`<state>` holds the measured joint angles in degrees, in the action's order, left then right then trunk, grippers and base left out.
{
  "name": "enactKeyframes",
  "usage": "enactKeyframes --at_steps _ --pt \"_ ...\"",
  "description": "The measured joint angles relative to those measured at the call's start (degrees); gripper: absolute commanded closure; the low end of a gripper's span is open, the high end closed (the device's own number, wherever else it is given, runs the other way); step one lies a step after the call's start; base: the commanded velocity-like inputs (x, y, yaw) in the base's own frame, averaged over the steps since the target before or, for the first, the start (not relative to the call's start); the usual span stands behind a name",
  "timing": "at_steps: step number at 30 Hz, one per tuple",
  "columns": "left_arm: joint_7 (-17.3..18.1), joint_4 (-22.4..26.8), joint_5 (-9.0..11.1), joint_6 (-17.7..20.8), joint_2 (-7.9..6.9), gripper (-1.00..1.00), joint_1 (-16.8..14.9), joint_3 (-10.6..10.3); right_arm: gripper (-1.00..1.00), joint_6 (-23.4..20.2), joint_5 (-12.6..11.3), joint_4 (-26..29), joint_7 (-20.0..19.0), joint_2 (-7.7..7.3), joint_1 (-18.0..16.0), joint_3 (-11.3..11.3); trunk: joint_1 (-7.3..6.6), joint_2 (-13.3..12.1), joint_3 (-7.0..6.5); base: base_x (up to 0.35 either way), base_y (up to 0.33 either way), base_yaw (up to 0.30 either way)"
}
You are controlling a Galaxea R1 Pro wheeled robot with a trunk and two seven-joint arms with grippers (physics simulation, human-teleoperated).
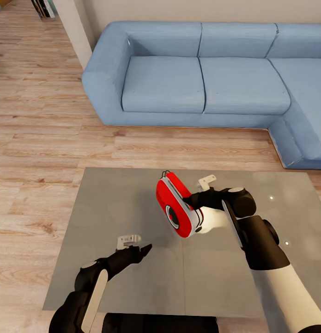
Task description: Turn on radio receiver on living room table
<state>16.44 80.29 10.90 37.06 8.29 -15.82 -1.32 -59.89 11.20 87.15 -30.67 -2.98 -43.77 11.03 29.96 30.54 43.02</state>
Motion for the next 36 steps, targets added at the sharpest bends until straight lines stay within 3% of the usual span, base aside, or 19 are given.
enactKeyframes --at_steps 10,11,23,28,36 --pt "0.00 0.23 0.00 -0.06 0.50 -1.00 0.00 0.00 1.00 -0.01 -0.05 -0.05 0.00 -0.07 0.00 -0.01 0.00 0.00 0.00 0.000 0.000 0.000" --pt "0.00 0.32 0.03 -0.06 0.53 1.00 0.00 0.00 1.00 -0.01 -0.07 -0.05 0.00 -0.08 0.00 -0.01 0.00 0.00 0.00 0.000 0.000 0.000" --pt "-0.14 1.30 0.22 -0.08 0.75 1.00 -0.25 0.00 1.00 -0.01 0.02 -0.06 0.00 -0.10 0.00 -0.06 0.00 0.00 0.00 0.000 0.000 0.000" --pt "-0.25 1.07 4.37 0.29 1.05 1.00 -4.90 0.02 1.00 0.00 0.00 -0.06 0.00 -0.10 0.00 -0.06 0.00 0.00 0.00 0.000 0.000 0.000" --pt "-0.30 -1.57 5.81 2.30 1.68 1.00 -10.36 0.07 1.00 -0.01 -0.07 0.00 0.00 -0.10 0.00 -0.06 0.00 0.00 0.00 0.000 0.000 0.000"
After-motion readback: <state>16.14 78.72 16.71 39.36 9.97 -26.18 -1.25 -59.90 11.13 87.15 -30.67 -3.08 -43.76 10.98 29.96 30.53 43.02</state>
